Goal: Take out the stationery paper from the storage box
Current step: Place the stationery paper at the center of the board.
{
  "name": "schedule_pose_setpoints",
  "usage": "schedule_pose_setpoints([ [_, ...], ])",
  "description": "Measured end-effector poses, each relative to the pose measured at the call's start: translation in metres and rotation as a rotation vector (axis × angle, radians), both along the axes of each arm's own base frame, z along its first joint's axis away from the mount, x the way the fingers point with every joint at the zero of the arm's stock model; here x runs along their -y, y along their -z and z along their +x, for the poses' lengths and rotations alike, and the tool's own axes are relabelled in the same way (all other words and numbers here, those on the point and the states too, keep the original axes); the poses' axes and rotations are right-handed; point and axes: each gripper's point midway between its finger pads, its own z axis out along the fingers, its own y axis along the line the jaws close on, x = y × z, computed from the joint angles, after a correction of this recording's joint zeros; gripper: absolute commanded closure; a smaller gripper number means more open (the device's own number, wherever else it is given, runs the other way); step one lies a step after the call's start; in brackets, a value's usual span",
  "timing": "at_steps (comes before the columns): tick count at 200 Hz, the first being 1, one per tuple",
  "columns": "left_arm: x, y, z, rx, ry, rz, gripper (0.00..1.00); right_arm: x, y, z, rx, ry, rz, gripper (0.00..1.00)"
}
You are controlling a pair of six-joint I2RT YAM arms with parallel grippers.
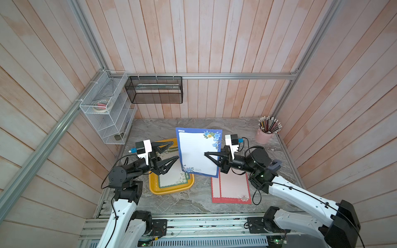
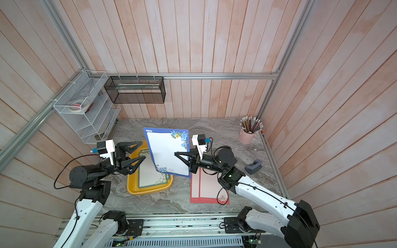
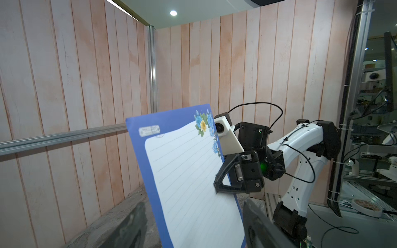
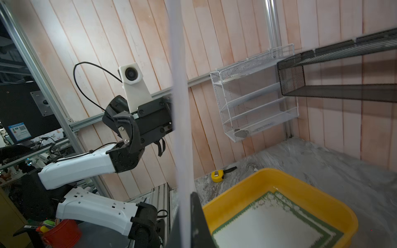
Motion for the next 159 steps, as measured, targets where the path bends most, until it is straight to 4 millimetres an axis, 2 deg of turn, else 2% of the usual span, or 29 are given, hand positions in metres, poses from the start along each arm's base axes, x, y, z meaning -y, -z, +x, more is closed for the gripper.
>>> schedule_pose_setpoints([
  [38,-0.002,0.002,0.005,-0.004,-0.029,0.004,0.28,0.042,0.042,0.012,-0.259,0.118,-0.121,1.00],
  [61,-0.003,0.004,0.008,-0.012,-0.041,0.004,0.28,0.067,0.075,0.026,-0.431,0.200,-0.188,1.00],
  [92,-0.004,0.007,0.012,-0.021,-0.049,0.011,0.28,0.095,0.148,0.037,-0.720,0.274,-0.309,1.00],
  [129,-0.005,0.011,0.018,-0.045,-0.068,0.016,0.28,0.113,0.239,0.027,-1.051,0.300,-0.475,1.00],
  [141,-0.006,0.012,0.022,-0.055,-0.076,0.016,0.28,0.118,0.259,0.022,-1.129,0.303,-0.508,1.00],
  [159,-0.006,0.015,0.024,-0.068,-0.081,0.018,0.28,0.126,0.276,0.020,-1.207,0.312,-0.527,1.00],
])
